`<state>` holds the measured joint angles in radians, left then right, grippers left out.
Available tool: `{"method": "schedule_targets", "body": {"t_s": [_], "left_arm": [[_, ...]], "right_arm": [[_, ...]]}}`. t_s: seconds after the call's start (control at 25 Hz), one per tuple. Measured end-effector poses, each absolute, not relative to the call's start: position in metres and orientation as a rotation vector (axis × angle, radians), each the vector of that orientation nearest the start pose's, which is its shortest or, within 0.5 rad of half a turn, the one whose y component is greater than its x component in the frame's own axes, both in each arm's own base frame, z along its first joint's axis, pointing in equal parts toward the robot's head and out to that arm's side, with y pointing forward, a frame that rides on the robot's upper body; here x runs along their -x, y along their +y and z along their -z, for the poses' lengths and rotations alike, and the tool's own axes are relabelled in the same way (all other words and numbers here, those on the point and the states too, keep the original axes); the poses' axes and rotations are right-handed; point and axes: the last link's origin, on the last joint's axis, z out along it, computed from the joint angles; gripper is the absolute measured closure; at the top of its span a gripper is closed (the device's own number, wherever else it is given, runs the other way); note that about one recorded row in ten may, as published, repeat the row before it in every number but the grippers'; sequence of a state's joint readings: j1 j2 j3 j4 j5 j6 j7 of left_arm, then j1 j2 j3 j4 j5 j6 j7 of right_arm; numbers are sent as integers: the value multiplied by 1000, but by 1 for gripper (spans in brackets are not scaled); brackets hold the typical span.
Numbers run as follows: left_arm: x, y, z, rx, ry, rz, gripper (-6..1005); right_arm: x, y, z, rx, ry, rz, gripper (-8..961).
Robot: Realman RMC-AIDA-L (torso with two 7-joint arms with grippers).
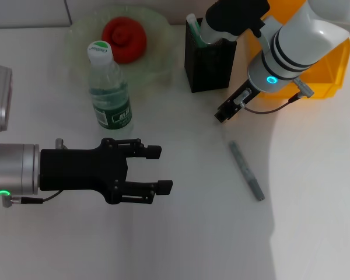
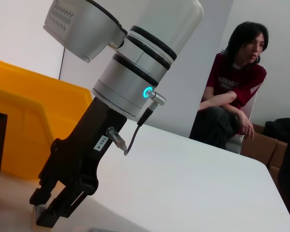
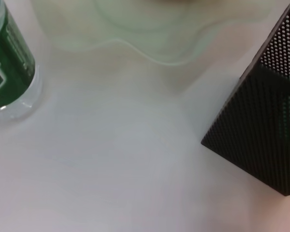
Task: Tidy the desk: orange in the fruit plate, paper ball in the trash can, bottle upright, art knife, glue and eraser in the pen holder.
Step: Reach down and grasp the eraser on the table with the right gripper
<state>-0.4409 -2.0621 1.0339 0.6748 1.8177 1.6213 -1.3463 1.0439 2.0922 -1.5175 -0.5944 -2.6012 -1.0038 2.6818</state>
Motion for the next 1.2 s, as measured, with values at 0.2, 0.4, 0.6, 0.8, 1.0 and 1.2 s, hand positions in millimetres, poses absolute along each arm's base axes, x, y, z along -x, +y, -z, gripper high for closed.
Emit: {"method": "schedule_targets", "body": {"t_s": [0.2, 0.4, 0.6, 0.8, 1.0, 1.2], "left_arm": [[252, 291, 27, 2959, -506, 731, 216], [252, 291, 27, 2959, -507, 731, 216], [252, 291, 27, 2958, -508, 732, 216], [252, 290, 27, 2957, -509, 735, 216], [252, 290, 27, 2959, -507, 740, 216], [252, 289, 26, 2961, -507, 741, 216]], "right_arm": [[-160, 428, 85, 2469, 852, 530, 532], [-160, 428, 85, 2469, 858, 530, 568], [-160, 427, 84, 2472, 854, 521, 570], [-159, 426, 82, 2473, 852, 498, 572], [-157, 425, 79, 2476, 854, 479, 575], [-153, 424, 76, 2484, 845, 462, 582]]}}
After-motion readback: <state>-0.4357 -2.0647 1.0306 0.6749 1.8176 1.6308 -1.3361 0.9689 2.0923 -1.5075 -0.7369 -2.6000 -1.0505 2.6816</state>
